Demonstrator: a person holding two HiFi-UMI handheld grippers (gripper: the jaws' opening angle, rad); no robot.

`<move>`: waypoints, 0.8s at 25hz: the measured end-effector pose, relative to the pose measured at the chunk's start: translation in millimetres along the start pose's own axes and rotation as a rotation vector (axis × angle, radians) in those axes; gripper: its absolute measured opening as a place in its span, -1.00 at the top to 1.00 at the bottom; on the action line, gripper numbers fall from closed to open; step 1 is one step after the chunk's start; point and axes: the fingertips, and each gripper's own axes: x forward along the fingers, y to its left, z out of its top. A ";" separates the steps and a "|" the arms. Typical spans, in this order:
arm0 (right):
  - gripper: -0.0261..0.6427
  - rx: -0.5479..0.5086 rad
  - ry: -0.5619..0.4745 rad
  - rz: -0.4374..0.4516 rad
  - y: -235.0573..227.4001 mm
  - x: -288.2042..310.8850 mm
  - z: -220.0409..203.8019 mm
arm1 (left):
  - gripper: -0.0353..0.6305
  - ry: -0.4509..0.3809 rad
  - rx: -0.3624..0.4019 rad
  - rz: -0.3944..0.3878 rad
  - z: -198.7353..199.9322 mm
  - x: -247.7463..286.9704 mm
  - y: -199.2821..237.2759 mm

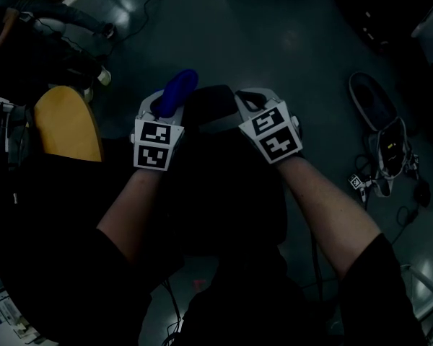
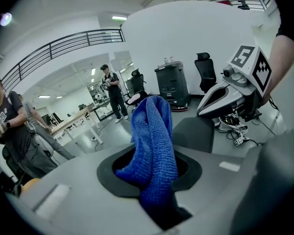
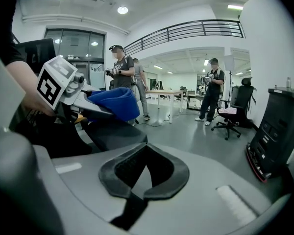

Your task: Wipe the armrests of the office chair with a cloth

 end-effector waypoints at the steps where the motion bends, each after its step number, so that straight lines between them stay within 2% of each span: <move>1: 0.92 0.007 -0.003 -0.006 -0.6 -0.7 -0.1 | 0.54 -0.004 0.004 -0.012 4.8 2.8 -4.4; 9: 0.94 0.019 -0.022 -0.013 -0.2 -3.1 -0.2 | 0.54 -0.050 0.022 -0.082 40.5 22.2 -39.9; 15: 0.91 0.055 -0.024 0.021 3.4 -10.2 -4.1 | 0.54 -0.084 -0.032 -0.158 70.4 34.8 -74.2; 20: 0.91 0.076 -0.048 0.017 1.7 -30.9 7.9 | 0.54 -0.094 -0.064 -0.215 94.8 22.7 -101.7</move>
